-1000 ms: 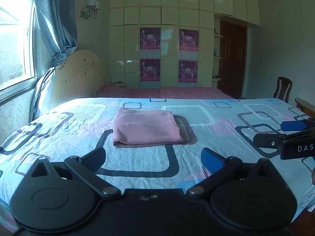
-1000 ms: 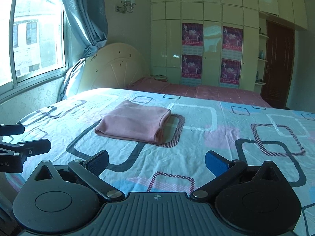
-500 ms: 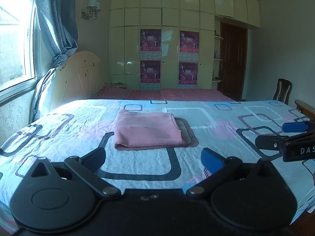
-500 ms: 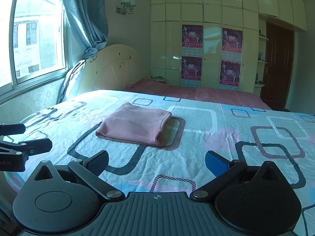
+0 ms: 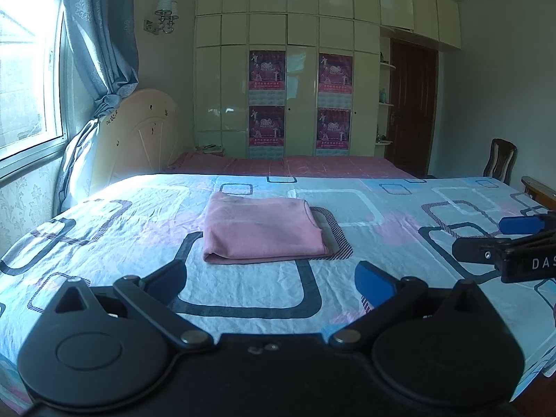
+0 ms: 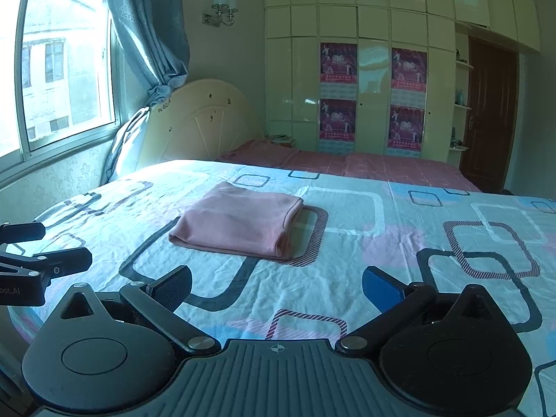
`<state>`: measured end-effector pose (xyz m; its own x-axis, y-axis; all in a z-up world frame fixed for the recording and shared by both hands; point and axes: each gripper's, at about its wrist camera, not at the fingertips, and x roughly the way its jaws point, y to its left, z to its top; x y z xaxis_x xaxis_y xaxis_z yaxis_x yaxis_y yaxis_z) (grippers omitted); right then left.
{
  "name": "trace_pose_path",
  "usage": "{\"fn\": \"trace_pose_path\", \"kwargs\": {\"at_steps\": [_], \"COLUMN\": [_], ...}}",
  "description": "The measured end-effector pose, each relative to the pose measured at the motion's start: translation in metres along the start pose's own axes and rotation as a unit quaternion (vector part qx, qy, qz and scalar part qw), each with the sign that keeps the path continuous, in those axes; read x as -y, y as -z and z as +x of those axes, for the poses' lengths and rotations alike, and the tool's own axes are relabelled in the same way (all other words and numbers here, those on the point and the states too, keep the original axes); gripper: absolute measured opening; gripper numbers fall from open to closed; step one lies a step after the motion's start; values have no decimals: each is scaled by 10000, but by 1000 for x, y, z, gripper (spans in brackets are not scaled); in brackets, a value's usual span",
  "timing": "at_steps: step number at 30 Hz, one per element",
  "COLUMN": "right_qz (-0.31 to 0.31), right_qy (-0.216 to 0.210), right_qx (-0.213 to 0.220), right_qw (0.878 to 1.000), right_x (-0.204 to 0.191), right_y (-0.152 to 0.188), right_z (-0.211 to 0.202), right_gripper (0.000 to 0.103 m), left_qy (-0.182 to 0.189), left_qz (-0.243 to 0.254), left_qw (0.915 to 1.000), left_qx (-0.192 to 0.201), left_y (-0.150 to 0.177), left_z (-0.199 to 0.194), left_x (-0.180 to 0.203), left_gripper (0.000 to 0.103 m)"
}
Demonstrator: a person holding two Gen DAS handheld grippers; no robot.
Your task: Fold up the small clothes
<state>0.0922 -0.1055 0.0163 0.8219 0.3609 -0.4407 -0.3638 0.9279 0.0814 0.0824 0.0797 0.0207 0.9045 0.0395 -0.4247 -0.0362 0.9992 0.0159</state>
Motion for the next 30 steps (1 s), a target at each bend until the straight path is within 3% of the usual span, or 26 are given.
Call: {"fn": "trace_pose_path", "kwargs": {"at_steps": [30], "right_qz": [38], "right_qy": [6], "right_qx": [-49], "right_qw": [10000], "right_x": [6], "right_y": [4], "right_z": [-4], "right_gripper": [103], "left_qy": [14], "left_qz": [3], "left_qw": [10000], "left_qx": [75], "left_y": [0], "left_z": [-2], "left_x": [1], "left_gripper": [102]}}
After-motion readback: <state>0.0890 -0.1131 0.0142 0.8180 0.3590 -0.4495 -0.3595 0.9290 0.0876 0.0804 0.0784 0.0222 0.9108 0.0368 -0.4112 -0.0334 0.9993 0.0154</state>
